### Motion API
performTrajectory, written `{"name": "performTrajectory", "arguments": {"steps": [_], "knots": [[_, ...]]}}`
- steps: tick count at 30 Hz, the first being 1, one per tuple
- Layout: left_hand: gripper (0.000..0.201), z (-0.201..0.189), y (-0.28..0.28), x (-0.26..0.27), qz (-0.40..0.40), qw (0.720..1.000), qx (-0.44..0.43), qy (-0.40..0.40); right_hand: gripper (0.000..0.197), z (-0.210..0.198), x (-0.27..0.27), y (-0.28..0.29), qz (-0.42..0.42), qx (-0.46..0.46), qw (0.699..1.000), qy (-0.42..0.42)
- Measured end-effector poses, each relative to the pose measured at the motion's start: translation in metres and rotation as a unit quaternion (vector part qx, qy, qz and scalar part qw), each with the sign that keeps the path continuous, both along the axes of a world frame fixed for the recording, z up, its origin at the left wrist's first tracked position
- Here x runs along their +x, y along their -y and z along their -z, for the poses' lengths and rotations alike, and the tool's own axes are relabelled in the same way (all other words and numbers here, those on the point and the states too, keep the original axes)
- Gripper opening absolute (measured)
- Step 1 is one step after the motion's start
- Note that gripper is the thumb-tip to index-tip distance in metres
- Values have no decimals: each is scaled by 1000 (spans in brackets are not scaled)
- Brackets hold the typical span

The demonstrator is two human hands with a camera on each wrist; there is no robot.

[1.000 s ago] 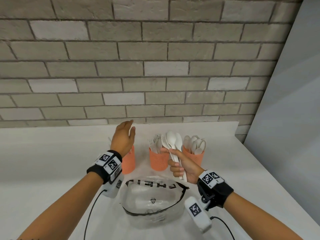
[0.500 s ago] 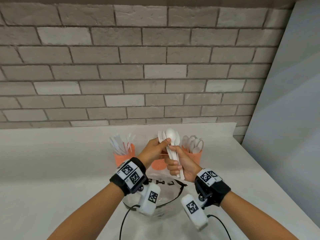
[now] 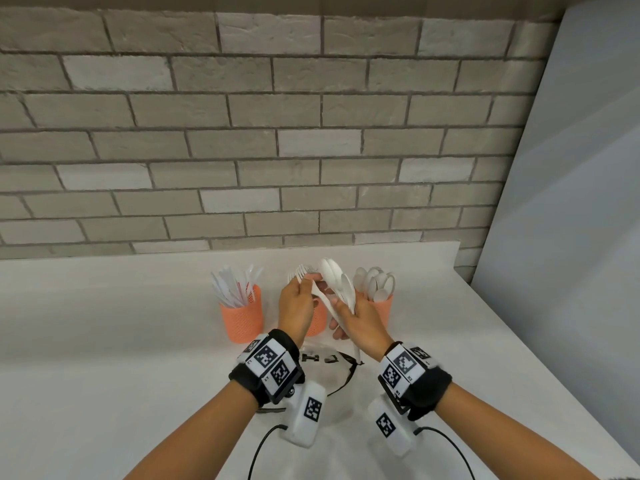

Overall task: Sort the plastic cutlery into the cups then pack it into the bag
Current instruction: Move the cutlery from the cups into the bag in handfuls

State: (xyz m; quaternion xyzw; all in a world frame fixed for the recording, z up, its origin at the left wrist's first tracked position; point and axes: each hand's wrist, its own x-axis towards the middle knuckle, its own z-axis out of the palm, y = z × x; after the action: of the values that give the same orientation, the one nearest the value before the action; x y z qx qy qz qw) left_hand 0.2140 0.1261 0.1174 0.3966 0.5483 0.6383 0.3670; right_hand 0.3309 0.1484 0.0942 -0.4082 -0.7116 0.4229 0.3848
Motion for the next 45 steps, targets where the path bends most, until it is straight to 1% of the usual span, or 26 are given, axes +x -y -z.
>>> {"name": "performTrajectory", "arguments": {"steps": [4, 7, 9, 11, 14, 16, 19, 21, 22, 24, 25, 27, 28, 29, 31, 33, 34, 37, 40, 42, 45], "knots": [[26, -6, 1, -6, -31, 997, 39, 53, 23, 0, 9, 0, 53, 72, 993, 74], [24, -11, 0, -7, -21, 996, 39, 80, 25, 1, 14, 1, 93, 153, 971, 161], [22, -12, 1, -5, -11, 997, 20, 68, 30, -2, 16, 2, 107, 183, 954, 212], [16, -13, 3, -1, 22, 998, 0, 57, 35, -5, 17, 2, 112, 196, 942, 249], [29, -13, 5, 5, 58, 998, -16, 30, 29, -6, 17, 3, 108, 213, 931, 275], [29, -16, 5, 6, 52, 998, -24, 17, 28, -5, 16, 3, 101, 218, 928, 284], [22, -19, 3, 5, 36, 999, -30, -21, 30, 0, 15, 1, 94, 231, 921, 299], [15, -20, 1, 2, 29, 998, -35, -41, 31, 3, 15, 1, 78, 238, 925, 288], [10, -21, 0, 1, 29, 998, -41, -46, 32, 5, 16, 0, 64, 233, 931, 273], [5, -21, 0, -2, 31, 997, -53, -48, 34, 4, 16, -1, 36, 207, 950, 229], [6, -21, 0, -4, 34, 997, -56, -49, 35, 4, 16, -3, 18, 183, 963, 199], [11, -21, 1, -6, 46, 996, -57, -55, 31, 2, 17, -5, -27, 107, 987, 114], [13, -21, 2, -6, 54, 995, -57, -62, 26, 3, 16, -7, -47, 59, 995, 68], [13, -22, 3, -6, 63, 994, -56, -72, 22, 2, 16, -7, -64, 11, 997, 29], [13, -23, 4, -5, 79, 991, -56, -90, 24, -2, 15, -6, -82, -65, 994, -20], [13, -24, 4, -4, 90, 989, -53, -102, 25, -7, 15, -5, -99, -103, 989, -38], [13, -25, 4, -3, 93, 988, -53, -108, 22, -8, 14, -6, -110, -113, 987, -36], [12, -26, 3, 1, 107, 985, -46, -124, 17, -11, 13, -7, -135, -118, 984, 4], [3, -27, 4, 4, 119, 982, -38, -142, 19, -14, 12, -8, -125, -124, 984, 24], [15, -26, 2, 2, 133, 980, -52, -137, 17, -16, 12, -8, -96, -121, 988, 16], [21, -26, -3, -4, 142, 984, -73, -73, 28, -15, 15, -17, 0, -134, 990, -38]]}}
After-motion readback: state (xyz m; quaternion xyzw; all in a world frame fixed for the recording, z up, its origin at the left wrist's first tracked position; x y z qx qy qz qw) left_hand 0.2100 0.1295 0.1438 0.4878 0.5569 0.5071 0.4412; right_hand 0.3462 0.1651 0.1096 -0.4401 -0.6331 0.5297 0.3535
